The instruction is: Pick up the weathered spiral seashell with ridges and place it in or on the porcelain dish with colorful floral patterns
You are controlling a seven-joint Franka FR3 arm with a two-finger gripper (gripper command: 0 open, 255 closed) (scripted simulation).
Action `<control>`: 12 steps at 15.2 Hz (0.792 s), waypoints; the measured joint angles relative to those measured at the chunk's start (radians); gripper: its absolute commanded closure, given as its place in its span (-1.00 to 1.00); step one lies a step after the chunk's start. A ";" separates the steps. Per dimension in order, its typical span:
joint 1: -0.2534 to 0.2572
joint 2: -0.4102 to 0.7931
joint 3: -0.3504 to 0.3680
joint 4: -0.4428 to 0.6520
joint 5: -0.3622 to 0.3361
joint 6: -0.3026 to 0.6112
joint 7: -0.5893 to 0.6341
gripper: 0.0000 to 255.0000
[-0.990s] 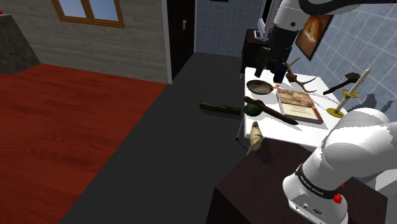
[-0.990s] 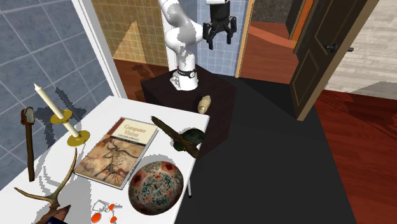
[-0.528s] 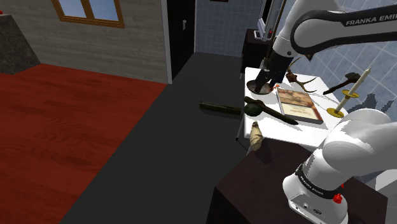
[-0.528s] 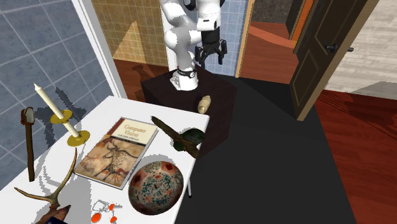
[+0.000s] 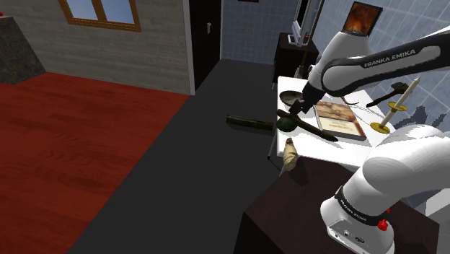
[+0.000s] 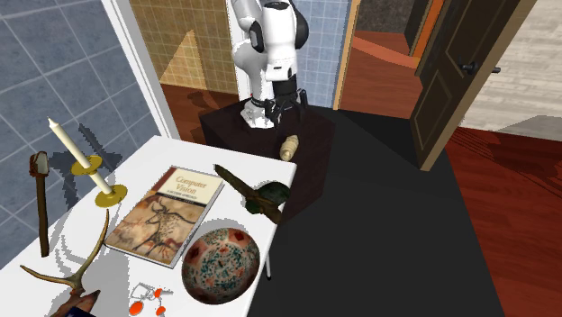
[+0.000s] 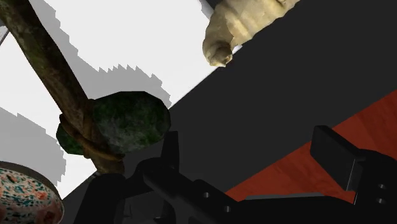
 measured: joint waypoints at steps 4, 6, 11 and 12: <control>-0.007 0.103 -0.044 -0.020 -0.023 0.145 -0.035 -1.00; 0.000 0.149 -0.054 -0.027 -0.024 0.198 -0.037 -1.00; 0.020 0.241 -0.073 -0.029 -0.016 0.293 -0.043 -1.00; 0.020 0.244 -0.074 -0.029 -0.016 0.298 -0.044 -1.00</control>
